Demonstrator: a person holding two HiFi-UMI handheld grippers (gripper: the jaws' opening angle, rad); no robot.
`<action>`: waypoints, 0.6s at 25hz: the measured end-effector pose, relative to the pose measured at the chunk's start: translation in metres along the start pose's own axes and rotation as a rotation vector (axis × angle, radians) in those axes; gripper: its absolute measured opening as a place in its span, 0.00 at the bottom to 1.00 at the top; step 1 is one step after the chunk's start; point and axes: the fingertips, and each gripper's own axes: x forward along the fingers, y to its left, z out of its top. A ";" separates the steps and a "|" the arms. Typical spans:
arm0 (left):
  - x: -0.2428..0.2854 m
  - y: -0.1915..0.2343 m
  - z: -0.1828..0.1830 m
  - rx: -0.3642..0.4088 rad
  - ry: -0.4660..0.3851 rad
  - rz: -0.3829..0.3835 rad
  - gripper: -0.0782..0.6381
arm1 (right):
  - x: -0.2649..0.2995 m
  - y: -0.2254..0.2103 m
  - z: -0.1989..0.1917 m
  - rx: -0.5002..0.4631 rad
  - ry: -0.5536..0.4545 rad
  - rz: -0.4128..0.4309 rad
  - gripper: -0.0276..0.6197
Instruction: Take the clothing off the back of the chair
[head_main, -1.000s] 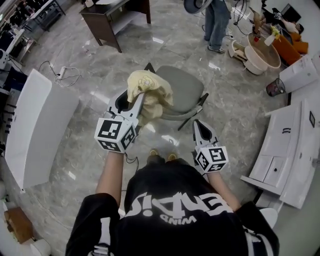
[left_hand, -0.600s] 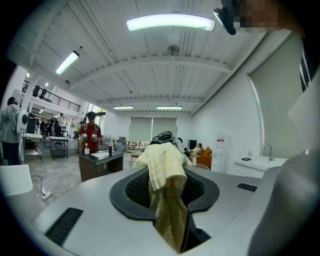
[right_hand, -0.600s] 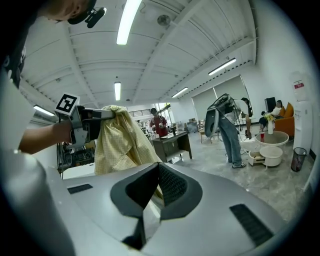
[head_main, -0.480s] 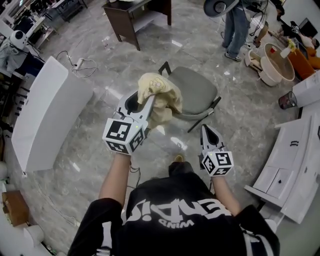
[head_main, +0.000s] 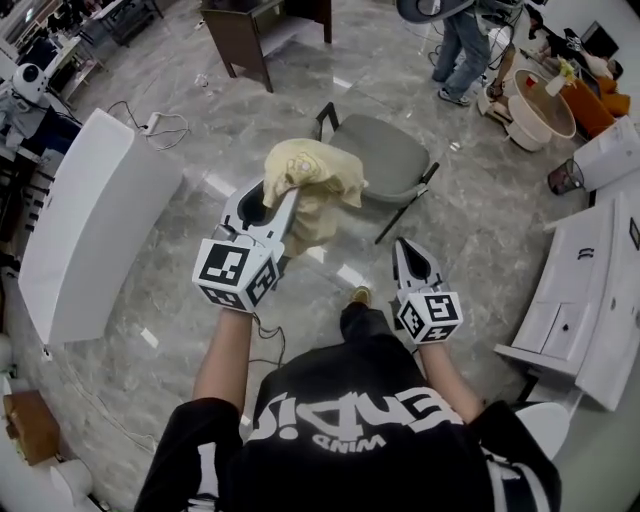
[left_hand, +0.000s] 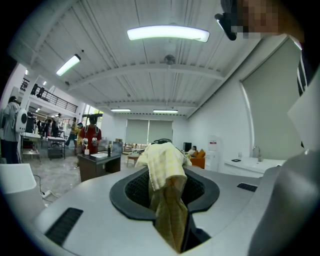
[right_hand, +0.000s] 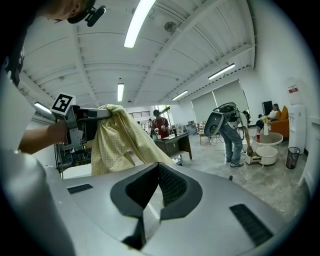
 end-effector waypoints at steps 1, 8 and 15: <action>-0.011 -0.004 -0.002 0.002 -0.002 -0.002 0.29 | -0.009 0.007 -0.003 -0.001 -0.004 -0.005 0.06; -0.097 -0.034 0.000 0.017 -0.054 -0.007 0.29 | -0.081 0.059 -0.022 -0.013 -0.030 -0.035 0.06; -0.170 -0.066 0.010 0.008 -0.087 -0.014 0.29 | -0.146 0.101 -0.037 -0.024 -0.025 -0.043 0.06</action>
